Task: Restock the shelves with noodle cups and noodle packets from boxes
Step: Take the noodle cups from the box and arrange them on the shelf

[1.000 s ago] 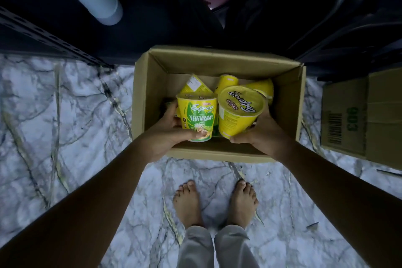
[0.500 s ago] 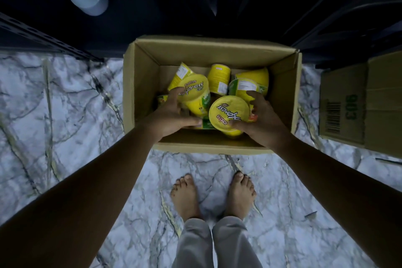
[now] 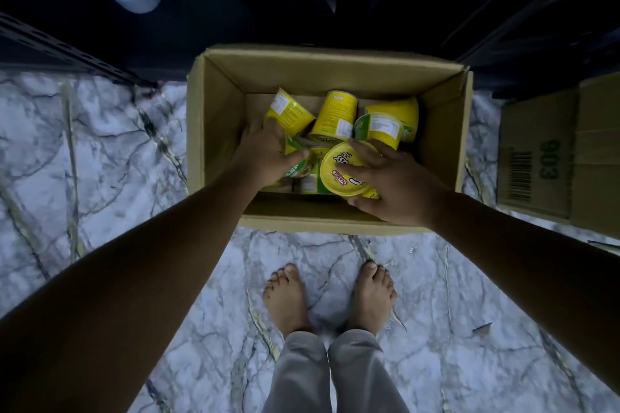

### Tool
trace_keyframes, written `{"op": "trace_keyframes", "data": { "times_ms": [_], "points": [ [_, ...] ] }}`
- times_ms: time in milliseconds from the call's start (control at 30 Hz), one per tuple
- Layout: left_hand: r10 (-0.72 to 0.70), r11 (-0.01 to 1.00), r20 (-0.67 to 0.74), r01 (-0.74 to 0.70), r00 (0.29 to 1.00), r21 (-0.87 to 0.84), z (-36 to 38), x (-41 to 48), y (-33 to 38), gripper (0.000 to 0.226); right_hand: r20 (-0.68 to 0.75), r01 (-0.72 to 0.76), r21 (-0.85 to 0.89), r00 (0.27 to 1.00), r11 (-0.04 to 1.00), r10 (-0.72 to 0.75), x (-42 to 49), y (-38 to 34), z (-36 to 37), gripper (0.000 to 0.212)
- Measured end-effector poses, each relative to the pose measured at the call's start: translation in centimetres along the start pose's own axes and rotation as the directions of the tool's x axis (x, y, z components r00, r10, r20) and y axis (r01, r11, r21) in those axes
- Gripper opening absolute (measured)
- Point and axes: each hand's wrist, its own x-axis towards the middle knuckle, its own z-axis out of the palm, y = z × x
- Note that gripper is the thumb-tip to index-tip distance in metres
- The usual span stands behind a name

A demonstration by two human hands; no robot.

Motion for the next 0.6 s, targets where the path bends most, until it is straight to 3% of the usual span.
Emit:
{"op": "trace_keyframes", "data": {
  "times_ms": [167, 400, 600],
  "points": [
    [-0.001, 1.0, 0.04, 0.002, 0.999, -0.016, 0.8, 0.7, 0.1, 0.077, -0.071, 0.017, -0.152, 0.997, 0.988, -0.028, 0.1, -0.7, 0.4, 0.075],
    [0.072, 0.987, 0.224, -0.101, 0.972, 0.123, 1.9, 1.1, -1.4, 0.12, -0.054, 0.073, -0.274, 0.994, 0.959, -0.091, 0.6, -0.4, -0.3, 0.071],
    [0.101, 0.982, 0.231, -0.135, 0.968, 0.132, 2.2, 0.6, -2.1, 0.11, 0.006, 0.108, -0.277, 0.994, 0.955, -0.111, 1.2, -0.2, -1.0, 0.071]
  ]
}}
